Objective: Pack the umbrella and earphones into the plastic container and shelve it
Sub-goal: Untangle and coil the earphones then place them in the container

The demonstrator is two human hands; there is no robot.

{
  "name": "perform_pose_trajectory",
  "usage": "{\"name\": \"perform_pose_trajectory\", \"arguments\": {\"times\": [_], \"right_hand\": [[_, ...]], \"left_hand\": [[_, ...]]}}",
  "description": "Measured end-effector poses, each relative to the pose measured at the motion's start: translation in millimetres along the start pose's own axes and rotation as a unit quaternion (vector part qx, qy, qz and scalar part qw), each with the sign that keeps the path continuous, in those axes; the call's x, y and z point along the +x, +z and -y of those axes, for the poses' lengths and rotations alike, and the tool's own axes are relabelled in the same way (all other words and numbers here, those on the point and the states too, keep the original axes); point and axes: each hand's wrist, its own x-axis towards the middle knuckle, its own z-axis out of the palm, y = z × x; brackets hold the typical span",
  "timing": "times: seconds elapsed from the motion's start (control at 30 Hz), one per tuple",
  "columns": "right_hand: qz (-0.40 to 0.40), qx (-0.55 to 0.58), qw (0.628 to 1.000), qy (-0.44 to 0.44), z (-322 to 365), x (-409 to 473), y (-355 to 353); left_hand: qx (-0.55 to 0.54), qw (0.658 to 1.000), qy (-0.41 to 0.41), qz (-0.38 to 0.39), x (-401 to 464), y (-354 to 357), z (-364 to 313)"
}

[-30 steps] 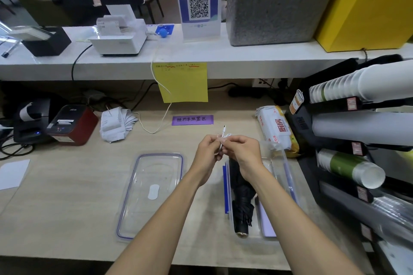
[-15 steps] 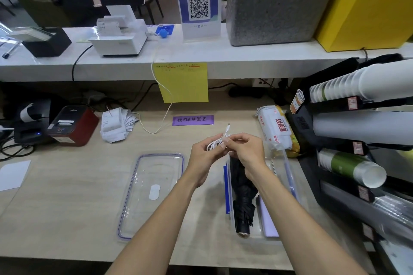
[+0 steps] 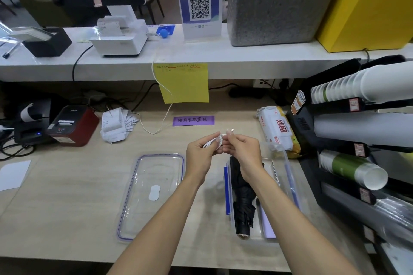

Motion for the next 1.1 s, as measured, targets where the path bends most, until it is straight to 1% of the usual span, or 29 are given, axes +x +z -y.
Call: {"name": "perform_pose_trajectory", "arguments": {"times": [0.07, 0.13, 0.23, 0.33, 0.5, 0.67, 0.73, 0.83, 0.93, 1.03, 1.1], "right_hand": [[-0.003, -0.04, 0.999, -0.001, 2, -1, 0], [-0.027, -0.087, 0.996, -0.004, 3, -2, 1], [-0.057, -0.091, 0.994, -0.022, 3, -2, -1], [-0.051, -0.089, 0.994, -0.029, 3, -3, -4], [-0.053, -0.165, 0.984, -0.036, 3, 5, -6], [-0.042, -0.178, 0.982, -0.042, 2, 11, -11], [-0.022, -0.171, 0.984, -0.046, 2, 12, -12], [0.017, -0.135, 0.99, -0.042, 2, 11, -12], [0.045, -0.055, 0.997, 0.005, 3, 9, -13], [0.07, 0.025, 0.994, 0.079, 6, 8, -17], [0.076, 0.057, 0.987, 0.127, 10, 9, -19]], "left_hand": [[0.009, 1.0, -0.001, -0.002, -1, 3, 2], [0.019, 1.0, -0.002, 0.001, -2, 6, 2], [0.01, 1.0, -0.003, 0.015, -3, 11, 2], [0.005, 1.0, -0.002, 0.012, -4, 12, 1], [0.001, 0.999, -0.02, 0.032, -4, 13, 0], [-0.037, 0.998, -0.016, 0.038, -6, 13, -7], [-0.06, 0.997, -0.028, 0.049, -4, 11, -8], [-0.098, 0.99, -0.084, 0.06, 1, 6, -7], [-0.099, 0.984, -0.119, 0.091, 3, 0, -11], [-0.054, 0.983, -0.097, 0.143, 4, -5, -14], [0.01, 0.985, -0.067, 0.161, 5, -8, -14]]}}
